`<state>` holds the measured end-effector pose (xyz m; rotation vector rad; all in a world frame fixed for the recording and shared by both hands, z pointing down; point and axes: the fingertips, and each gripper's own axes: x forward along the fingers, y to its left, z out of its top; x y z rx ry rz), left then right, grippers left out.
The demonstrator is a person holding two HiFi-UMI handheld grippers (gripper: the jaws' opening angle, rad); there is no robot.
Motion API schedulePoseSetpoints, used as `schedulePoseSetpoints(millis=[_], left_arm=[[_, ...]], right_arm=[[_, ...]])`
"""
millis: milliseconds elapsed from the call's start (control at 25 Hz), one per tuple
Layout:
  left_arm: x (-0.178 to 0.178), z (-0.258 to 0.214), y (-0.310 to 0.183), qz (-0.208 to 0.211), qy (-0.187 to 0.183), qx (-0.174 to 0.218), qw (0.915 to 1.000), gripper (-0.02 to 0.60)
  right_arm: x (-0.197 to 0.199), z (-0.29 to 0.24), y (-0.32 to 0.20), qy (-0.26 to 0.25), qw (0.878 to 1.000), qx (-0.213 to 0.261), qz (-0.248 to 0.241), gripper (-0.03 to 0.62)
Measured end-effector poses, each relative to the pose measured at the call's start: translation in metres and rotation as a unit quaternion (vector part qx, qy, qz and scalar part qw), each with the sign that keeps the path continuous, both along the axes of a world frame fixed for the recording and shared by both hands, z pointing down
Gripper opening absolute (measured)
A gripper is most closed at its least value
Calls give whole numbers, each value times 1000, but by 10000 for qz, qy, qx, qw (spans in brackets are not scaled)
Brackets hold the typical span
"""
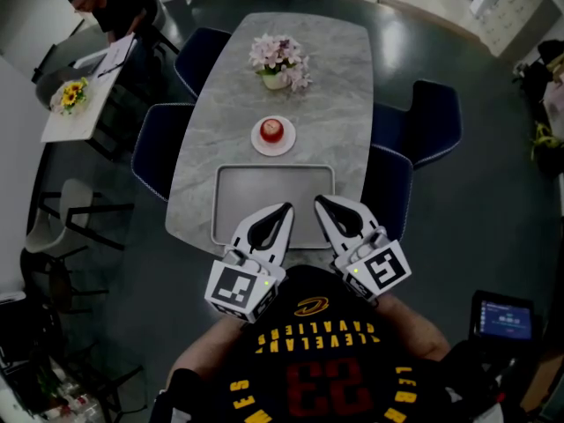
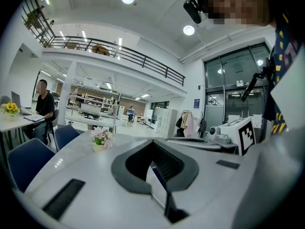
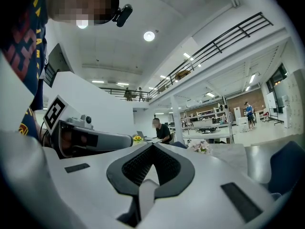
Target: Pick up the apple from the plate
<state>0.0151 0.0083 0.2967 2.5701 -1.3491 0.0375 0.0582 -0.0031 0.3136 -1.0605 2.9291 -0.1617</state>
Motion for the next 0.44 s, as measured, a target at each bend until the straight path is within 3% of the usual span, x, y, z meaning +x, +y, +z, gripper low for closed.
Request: schedulePoseSetpoints(millis=[200,440], left_arm=[[-4,11,-4,12,-7,-1,10000,0],[-8,4,-11,0,-11,-105,9999,0]], right_arm=[[0,10,-6,1,9998,-205,72,6],[-7,7,-12,89,9999,-36,82,6]])
